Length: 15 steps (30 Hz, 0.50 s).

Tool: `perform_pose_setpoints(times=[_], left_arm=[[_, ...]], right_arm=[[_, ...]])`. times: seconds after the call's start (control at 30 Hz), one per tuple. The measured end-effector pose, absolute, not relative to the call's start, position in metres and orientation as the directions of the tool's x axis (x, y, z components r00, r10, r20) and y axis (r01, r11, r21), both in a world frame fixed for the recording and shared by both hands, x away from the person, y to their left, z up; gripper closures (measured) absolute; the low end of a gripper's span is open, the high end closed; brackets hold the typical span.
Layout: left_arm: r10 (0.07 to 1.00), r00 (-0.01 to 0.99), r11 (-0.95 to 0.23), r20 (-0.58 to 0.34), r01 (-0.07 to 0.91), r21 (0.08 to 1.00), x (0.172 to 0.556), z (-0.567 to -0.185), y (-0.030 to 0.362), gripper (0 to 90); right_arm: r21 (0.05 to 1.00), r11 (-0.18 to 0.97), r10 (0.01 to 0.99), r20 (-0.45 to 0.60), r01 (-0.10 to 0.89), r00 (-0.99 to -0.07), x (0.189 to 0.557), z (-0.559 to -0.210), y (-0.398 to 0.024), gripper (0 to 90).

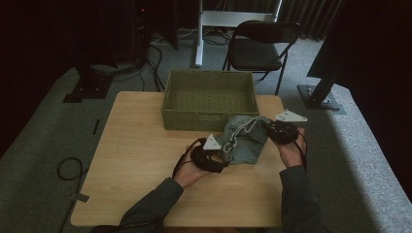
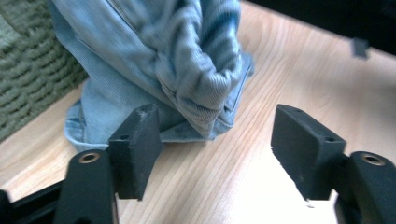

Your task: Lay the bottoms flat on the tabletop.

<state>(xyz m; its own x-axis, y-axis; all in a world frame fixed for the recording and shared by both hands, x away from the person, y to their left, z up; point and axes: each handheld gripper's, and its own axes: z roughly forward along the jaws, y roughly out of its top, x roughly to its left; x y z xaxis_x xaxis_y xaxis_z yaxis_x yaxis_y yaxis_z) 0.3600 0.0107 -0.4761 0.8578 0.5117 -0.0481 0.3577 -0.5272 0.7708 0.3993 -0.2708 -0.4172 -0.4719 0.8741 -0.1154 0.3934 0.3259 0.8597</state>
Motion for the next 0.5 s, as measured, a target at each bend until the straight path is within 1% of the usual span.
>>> perform_pose_setpoints(times=[0.07,0.1,0.2,0.27,0.37,0.47,0.5], left_arm=[[0.527,0.849,-0.535,-0.045,0.372,0.758,0.366,-0.481,0.004,32.9],[0.531,0.846,-0.537,-0.047,0.379,0.754,0.369,-0.482,0.002,35.0],[0.572,0.816,-0.495,-0.085,0.426,0.758,0.379,-0.481,0.003,55.7],[0.594,0.8,-0.476,-0.081,0.431,0.767,0.383,-0.477,0.01,66.2],[0.613,0.787,-0.454,-0.073,0.426,0.782,0.385,-0.469,0.022,71.4],[0.637,0.769,-0.436,-0.056,0.419,0.796,0.39,-0.457,0.035,72.3],[0.643,0.763,-0.429,-0.057,0.42,0.8,0.391,-0.454,0.038,72.5]], right_arm=[[0.862,0.335,0.864,-0.12,0.381,-0.488,0.398,-0.418,-0.27,76.0],[0.861,0.34,0.861,-0.123,0.378,-0.493,0.398,-0.418,-0.27,75.9],[0.862,0.35,0.852,-0.129,0.367,-0.508,0.396,-0.419,-0.268,74.9],[0.864,0.349,0.85,-0.129,0.362,-0.511,0.395,-0.42,-0.27,72.9],[0.866,0.351,0.845,-0.128,0.357,-0.519,0.394,-0.421,-0.273,66.9],[0.868,0.344,0.834,-0.107,0.358,-0.541,0.393,-0.426,-0.277,57.5],[0.866,0.344,0.831,-0.1,0.364,-0.548,0.394,-0.428,-0.278,56.0]])
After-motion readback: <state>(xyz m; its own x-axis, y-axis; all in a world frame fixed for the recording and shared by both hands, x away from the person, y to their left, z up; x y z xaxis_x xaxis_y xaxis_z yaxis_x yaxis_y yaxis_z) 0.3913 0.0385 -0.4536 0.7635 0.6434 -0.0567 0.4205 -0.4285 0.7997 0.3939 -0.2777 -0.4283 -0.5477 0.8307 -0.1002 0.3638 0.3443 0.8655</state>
